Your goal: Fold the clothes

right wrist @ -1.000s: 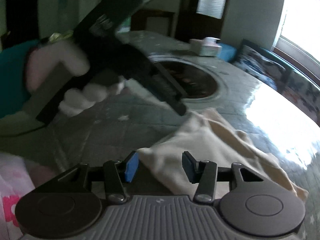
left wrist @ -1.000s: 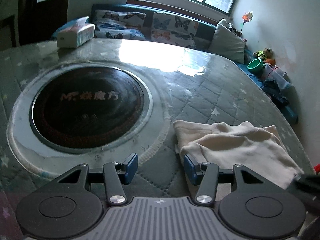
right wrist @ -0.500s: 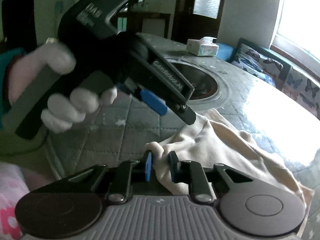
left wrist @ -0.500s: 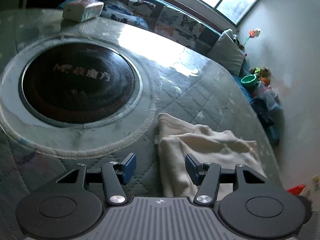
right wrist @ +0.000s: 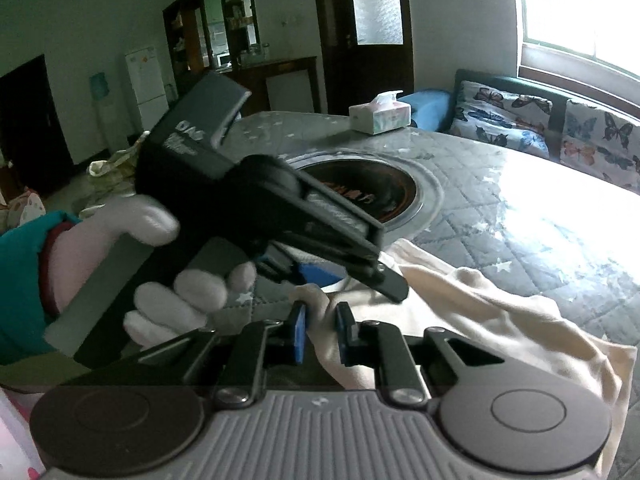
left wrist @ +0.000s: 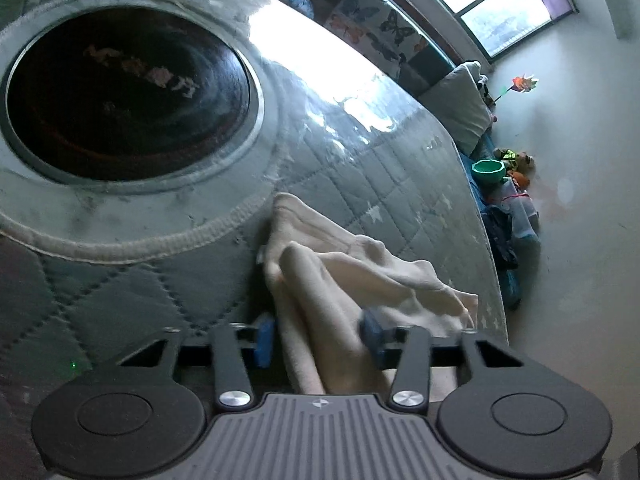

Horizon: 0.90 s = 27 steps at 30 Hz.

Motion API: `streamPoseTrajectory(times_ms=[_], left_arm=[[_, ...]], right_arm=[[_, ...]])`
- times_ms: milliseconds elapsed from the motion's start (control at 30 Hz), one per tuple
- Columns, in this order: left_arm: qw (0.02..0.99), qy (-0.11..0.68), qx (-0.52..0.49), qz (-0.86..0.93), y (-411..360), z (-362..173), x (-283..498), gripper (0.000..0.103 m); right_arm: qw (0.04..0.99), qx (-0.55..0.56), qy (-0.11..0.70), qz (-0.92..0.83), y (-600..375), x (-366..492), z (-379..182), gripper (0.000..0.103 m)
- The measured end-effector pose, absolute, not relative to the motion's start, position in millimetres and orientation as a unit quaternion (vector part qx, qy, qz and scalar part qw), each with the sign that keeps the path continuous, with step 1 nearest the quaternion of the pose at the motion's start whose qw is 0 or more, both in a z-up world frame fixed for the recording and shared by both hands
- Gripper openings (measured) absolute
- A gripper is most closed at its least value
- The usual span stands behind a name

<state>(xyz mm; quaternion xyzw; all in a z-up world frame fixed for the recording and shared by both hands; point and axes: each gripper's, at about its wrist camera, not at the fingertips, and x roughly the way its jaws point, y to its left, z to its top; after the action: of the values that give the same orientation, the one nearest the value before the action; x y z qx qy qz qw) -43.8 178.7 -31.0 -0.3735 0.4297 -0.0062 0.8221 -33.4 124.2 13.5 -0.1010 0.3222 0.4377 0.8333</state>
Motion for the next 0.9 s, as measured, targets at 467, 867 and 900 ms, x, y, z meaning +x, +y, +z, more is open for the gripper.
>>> streamPoseTrajectory(times_ms=[467,867,900], left_arm=[[0.838,0.429,-0.336,-0.011,170.1,-29.7,-44.9,0.02],[0.85,0.429,-0.305,-0.012,163.3,-26.5,-42.6,0.02],[0.851,0.429,-0.302,-0.012,162.8,-25.9,-42.2,0.02]], right_arm=[[0.863,-0.084,0.316,0.386,85.6,-27.8,17.4,0.025],[0.91,-0.02,0.352,0.22,7.4,24.8,-6.3,0.042],[0.911,-0.012,0.355,0.212,1.9,28.1,-9.3,0.042]])
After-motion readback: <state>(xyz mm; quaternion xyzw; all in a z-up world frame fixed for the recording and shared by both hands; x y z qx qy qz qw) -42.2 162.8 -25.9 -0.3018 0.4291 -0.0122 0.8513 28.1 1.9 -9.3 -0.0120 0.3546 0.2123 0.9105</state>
